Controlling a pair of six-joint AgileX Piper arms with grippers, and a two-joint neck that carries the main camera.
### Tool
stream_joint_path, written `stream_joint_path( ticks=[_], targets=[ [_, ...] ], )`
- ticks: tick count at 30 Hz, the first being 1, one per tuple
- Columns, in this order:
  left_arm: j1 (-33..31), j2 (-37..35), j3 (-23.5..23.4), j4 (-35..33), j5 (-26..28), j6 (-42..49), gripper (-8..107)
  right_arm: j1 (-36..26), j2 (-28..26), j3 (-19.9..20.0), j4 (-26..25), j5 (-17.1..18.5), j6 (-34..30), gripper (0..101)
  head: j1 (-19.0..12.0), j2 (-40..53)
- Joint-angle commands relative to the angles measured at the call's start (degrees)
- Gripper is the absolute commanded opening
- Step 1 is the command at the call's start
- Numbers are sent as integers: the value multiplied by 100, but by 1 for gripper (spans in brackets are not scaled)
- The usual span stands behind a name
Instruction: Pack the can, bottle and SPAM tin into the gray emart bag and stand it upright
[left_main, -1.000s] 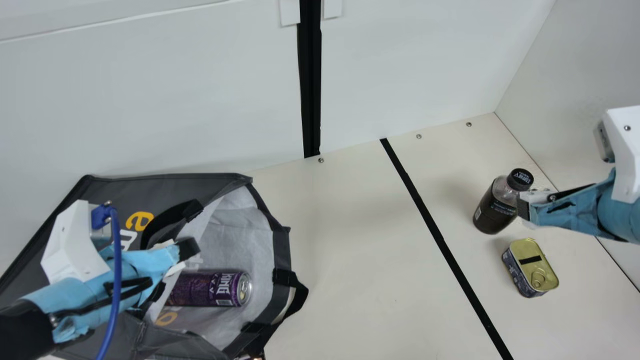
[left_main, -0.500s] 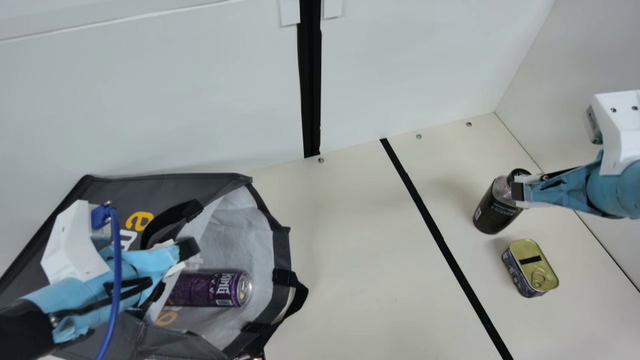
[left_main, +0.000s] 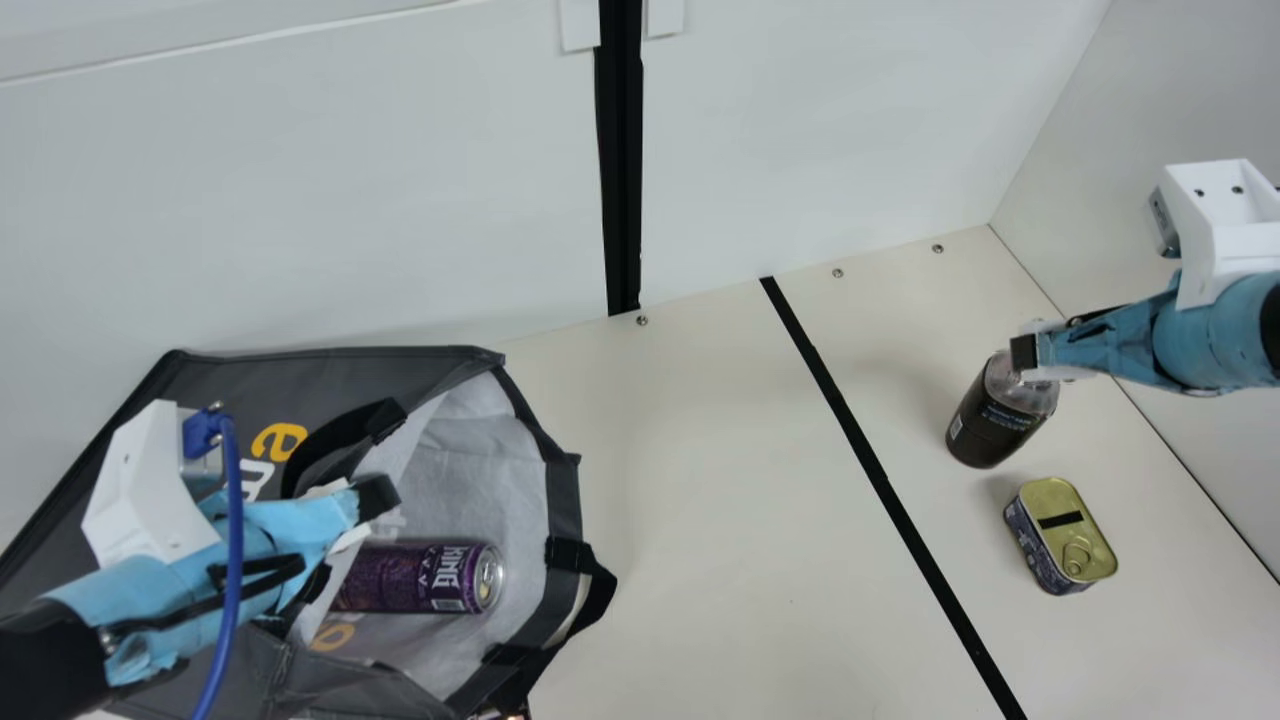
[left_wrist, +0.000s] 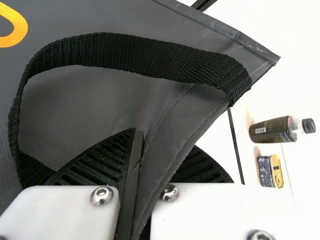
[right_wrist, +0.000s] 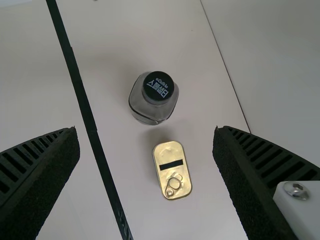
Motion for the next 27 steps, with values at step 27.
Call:
stream_joint_path(
  ticks=[27],
  targets=[
    [0, 0, 0, 0, 0, 0, -8, -358, 1305, -530, 373, 8, -299, 95, -130, -14]
  ],
)
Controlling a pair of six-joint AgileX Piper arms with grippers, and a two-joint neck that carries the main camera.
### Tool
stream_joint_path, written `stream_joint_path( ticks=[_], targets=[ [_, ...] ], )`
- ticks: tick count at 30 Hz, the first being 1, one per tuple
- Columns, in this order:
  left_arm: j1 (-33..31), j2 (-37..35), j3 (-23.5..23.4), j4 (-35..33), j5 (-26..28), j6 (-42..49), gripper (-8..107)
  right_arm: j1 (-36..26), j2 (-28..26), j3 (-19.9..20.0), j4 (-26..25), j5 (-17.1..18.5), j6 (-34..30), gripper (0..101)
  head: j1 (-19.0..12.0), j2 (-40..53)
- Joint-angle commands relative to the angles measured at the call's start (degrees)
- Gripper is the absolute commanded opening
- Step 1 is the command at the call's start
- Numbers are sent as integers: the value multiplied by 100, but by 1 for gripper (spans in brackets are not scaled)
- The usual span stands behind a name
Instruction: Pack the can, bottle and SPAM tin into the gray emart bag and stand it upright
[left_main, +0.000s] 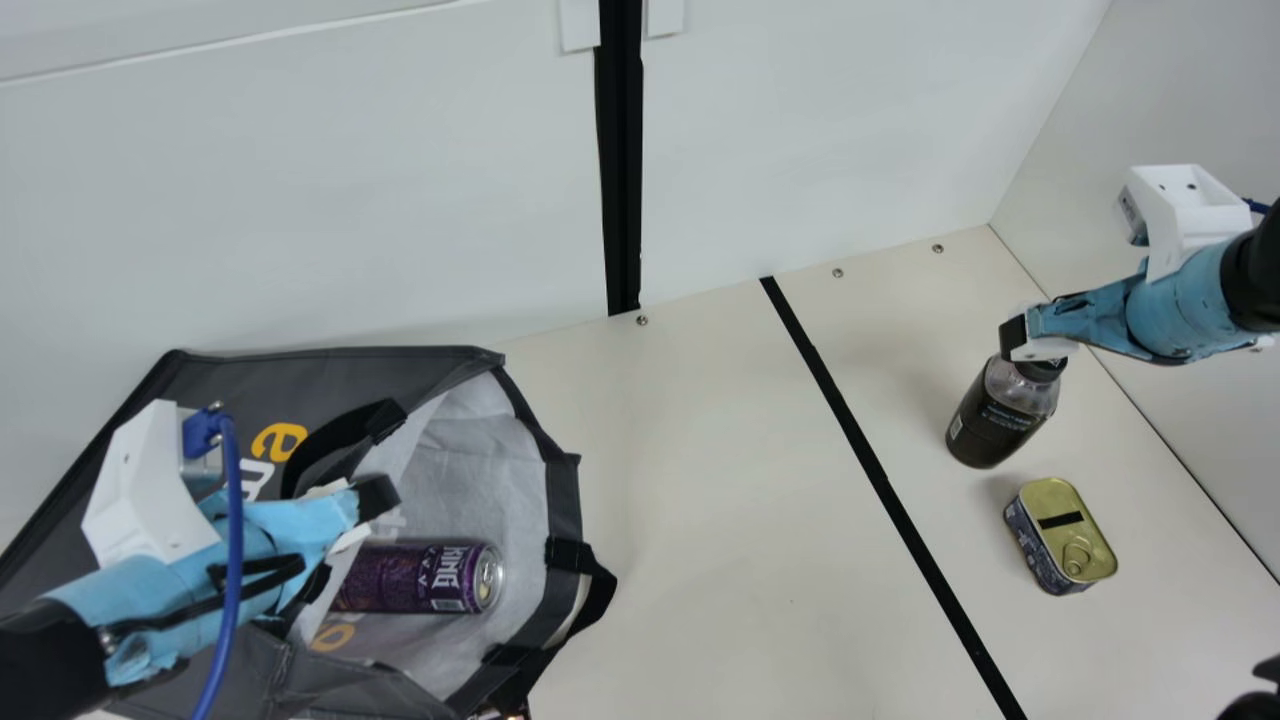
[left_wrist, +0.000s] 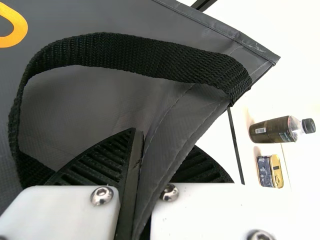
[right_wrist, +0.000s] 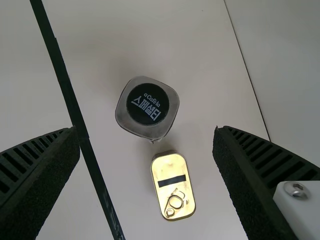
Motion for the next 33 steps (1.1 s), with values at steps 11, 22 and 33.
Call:
stream_joint_path(
  ticks=[11, 22, 33],
  targets=[
    [0, 0, 0, 0, 0, 0, -8, -5, 471, -177, 39, 11, -1, 95, -130, -14],
    [0, 0, 0, 0, 0, 0, -8, 60, 766, -203, 38, 11, 53, 95, -130, -14],
    [0, 0, 0, 0, 0, 0, -8, 119, 984, -221, -8, 11, 83, 95, -130, -14]
  ],
)
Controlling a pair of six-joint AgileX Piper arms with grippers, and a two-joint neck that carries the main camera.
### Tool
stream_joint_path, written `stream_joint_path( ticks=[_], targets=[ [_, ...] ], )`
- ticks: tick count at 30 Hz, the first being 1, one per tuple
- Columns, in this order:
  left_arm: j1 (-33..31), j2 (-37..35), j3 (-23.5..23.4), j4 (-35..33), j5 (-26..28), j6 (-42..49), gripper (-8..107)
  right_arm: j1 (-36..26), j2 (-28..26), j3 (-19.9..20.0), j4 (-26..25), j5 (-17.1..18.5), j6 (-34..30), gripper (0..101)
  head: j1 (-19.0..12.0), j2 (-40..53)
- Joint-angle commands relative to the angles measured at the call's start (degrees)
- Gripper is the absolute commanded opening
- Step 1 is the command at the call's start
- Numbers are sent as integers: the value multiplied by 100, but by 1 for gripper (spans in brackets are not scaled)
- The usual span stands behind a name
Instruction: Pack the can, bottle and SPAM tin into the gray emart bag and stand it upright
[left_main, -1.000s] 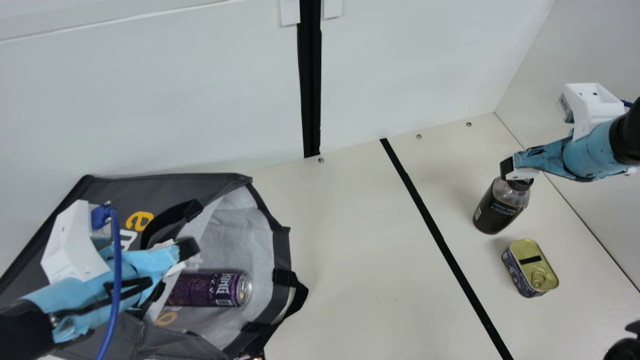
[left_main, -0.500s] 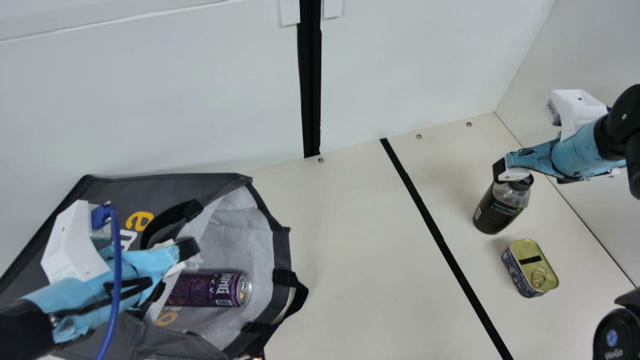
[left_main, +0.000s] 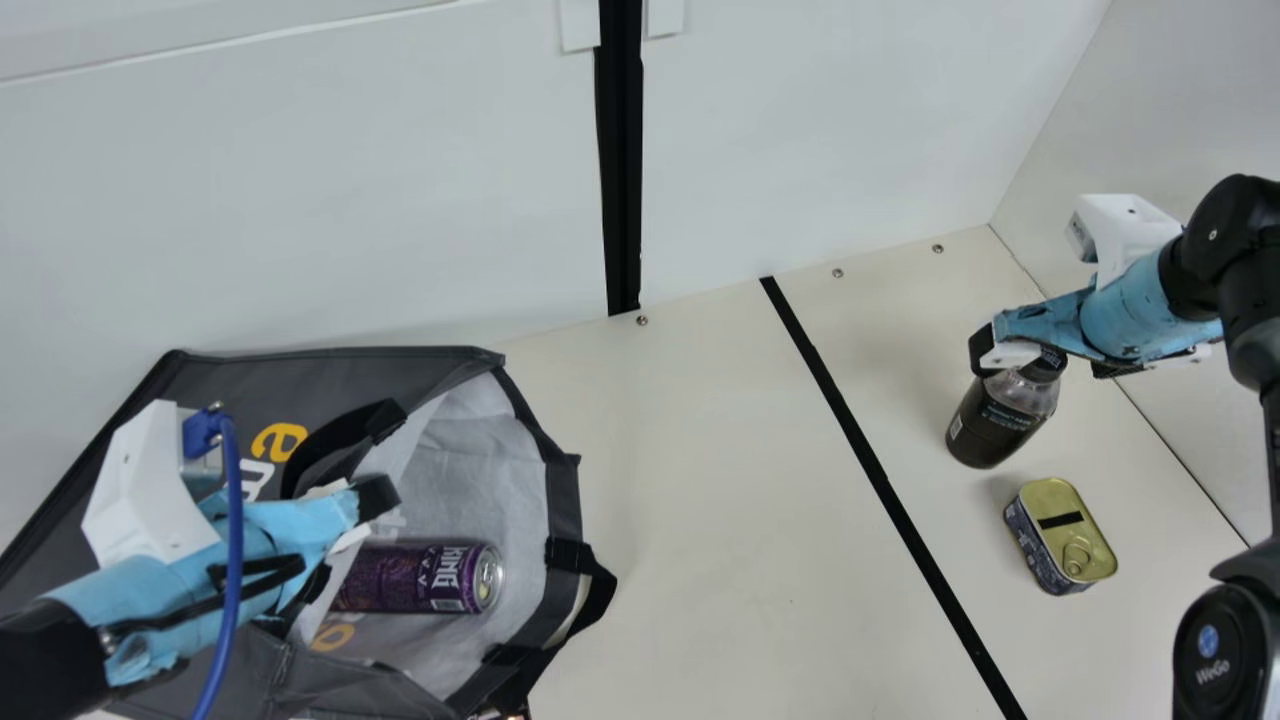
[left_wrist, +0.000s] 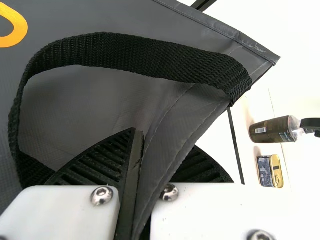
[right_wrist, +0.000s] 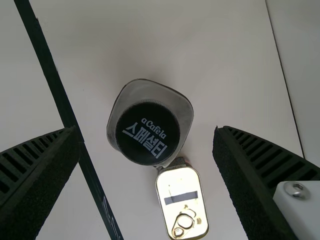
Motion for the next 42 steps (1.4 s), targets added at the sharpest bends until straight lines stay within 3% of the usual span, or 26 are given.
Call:
stream_joint_path(
  ticks=[1, 3, 17, 33, 42],
  targets=[
    [0, 0, 0, 0, 0, 0, -8, 6, 24, -14, -33, 6, 0, 95, -130, -5],
    [0, 0, 0, 0, 0, 0, -8, 23, 60, -34, -58, 6, 3, 95, -130, -5],
    [0, 0, 0, 0, 0, 0, -8, 24, 217, -120, -65, 6, -24, 1, -130, -5],
    [0, 0, 0, 0, 0, 0, -8, 26, -4, -194, 323, 6, -396, 0, -130, -5],
    [0, 0, 0, 0, 0, 0, -8, 199, -377, -9, 459, 6, -677, 0, -130, -5]
  ],
)
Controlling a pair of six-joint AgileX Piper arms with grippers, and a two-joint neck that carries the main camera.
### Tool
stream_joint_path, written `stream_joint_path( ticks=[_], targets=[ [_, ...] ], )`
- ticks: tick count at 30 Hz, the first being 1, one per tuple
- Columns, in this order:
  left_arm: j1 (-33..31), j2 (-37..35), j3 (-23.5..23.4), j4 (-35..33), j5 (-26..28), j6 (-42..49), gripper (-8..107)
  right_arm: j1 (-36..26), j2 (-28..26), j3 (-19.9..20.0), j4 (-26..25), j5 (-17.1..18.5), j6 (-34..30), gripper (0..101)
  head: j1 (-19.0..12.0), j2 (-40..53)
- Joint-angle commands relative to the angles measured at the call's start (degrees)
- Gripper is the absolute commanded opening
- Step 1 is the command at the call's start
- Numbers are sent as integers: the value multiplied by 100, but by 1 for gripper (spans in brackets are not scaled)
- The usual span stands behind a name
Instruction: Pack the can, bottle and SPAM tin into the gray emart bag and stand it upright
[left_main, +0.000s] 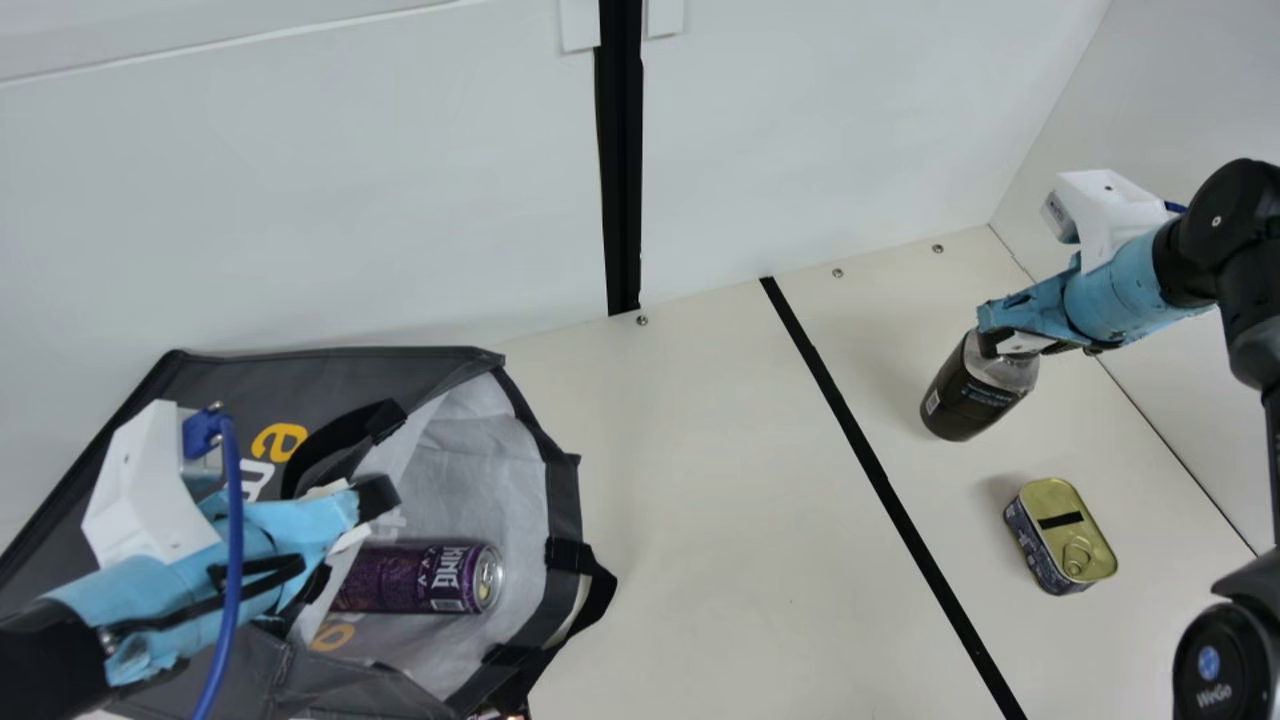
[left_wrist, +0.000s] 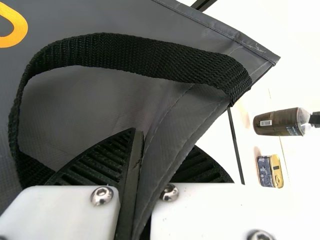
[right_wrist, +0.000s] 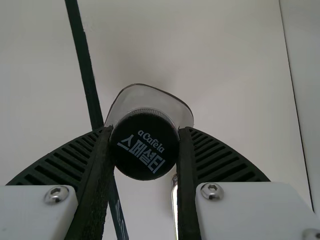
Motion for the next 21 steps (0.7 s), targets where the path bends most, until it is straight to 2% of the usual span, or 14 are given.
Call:
stream_joint_path(
  ticks=[1, 21],
  targets=[
    [0, 0, 0, 0, 0, 0, -8, 39, -103, 79, 11, -5, -63, 0, -130, -5],
    [0, 0, 0, 0, 0, 0, -8, 675, -1177, 1004, 434, -5, -936, 0, -130, -5]
  ],
)
